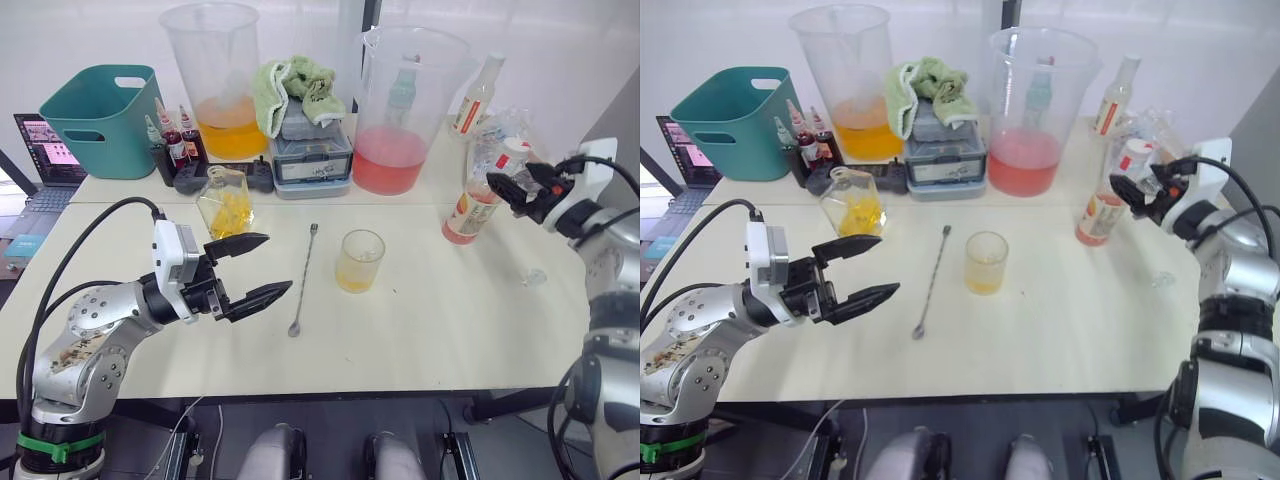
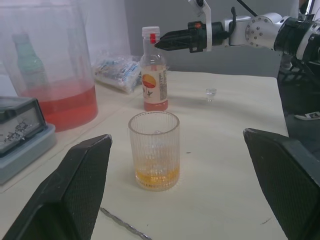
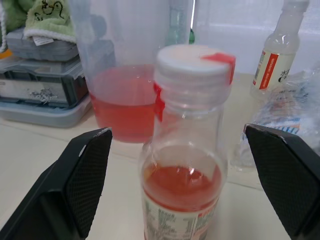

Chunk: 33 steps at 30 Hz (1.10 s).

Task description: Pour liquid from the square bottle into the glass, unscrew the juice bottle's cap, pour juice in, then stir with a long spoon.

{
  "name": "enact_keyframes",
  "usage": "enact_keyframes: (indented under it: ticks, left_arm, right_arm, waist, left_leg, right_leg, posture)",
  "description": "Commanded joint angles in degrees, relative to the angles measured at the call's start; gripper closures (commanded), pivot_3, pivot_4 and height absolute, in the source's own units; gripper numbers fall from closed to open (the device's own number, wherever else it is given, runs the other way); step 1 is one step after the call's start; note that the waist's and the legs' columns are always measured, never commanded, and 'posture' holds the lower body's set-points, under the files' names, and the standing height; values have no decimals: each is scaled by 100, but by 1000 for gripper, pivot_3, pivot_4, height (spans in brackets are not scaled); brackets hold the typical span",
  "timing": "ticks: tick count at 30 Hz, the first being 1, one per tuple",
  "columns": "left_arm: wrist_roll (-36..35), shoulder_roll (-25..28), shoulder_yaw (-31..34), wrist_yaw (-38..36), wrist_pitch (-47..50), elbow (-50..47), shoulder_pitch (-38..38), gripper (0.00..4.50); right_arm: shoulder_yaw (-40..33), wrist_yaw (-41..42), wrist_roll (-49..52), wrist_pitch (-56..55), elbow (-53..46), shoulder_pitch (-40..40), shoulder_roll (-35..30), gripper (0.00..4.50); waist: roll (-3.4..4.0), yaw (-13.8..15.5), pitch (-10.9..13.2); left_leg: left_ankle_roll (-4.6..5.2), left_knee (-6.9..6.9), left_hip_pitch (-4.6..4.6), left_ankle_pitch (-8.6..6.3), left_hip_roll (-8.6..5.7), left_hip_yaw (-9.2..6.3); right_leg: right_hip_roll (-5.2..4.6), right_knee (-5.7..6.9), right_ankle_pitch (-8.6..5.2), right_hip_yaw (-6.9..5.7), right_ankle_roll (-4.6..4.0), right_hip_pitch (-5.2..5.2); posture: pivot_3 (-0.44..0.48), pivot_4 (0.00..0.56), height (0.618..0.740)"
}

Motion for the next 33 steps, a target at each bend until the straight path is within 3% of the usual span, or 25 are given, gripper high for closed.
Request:
enact_keyframes:
  ticks: [1, 7, 17, 25, 31, 33]
  left_arm:
    - [-44, 94, 119, 101, -14, -295, 59, 37]
    - [228, 129, -84, 83, -186, -266, 112, 37]
    - [333, 86, -235, 71, -220, -35, -157, 0]
    - [507, 50, -453, -136, -329, 309, -435, 0]
    - [482, 48, -580, -384, -375, 573, -718, 0]
    - [483, 42, -664, -549, -402, 726, -847, 0]
  right_arm:
    - [45, 119, -180, -380, 458, -339, -41, 0]
    - [97, 94, -399, -794, 1223, -775, 73, 0]
    - [45, 65, -499, -1064, 1824, -1051, 116, 3091]
    - [-77, 560, -204, -687, 1156, -953, -59, 3193]
    - [-211, 1162, 452, 748, -889, -226, -324, 3193]
    - [-354, 1321, 902, 1566, -2041, 345, -567, 3193]
  waist:
    - [0, -3, 0]
    - [1, -15, 0]
    - [1, -51, 0]
    - [10, -47, 6]
    - [19, -45, 9]
    - [19, -28, 9]
  left_leg:
    - [0, -1, 0, 0, 0, -1]
    - [-2, -8, 0, 1, -3, 3]
    - [-7, -19, 0, 4, -3, 4]
    - [-8, -25, 0, 4, -5, 5]
    - [-8, -46, 0, 6, -6, 7]
    - [-8, -53, 0, 6, -6, 7]
  right_leg:
    - [0, -2, 0, 0, 0, 1]
    - [-1, -2, 0, 0, 0, -1]
    - [-1, -6, 0, 1, 0, -3]
    - [-2, -8, 0, 1, 0, -6]
    - [-4, -6, 1, 0, 0, -9]
    - [-4, -5, 1, -2, 0, -9]
  posture:
    - [0, 150, 739]
    - [0, 150, 739]
    - [0, 150, 739]
    - [0, 150, 739]
    - [0, 150, 739]
    - [0, 150, 739]
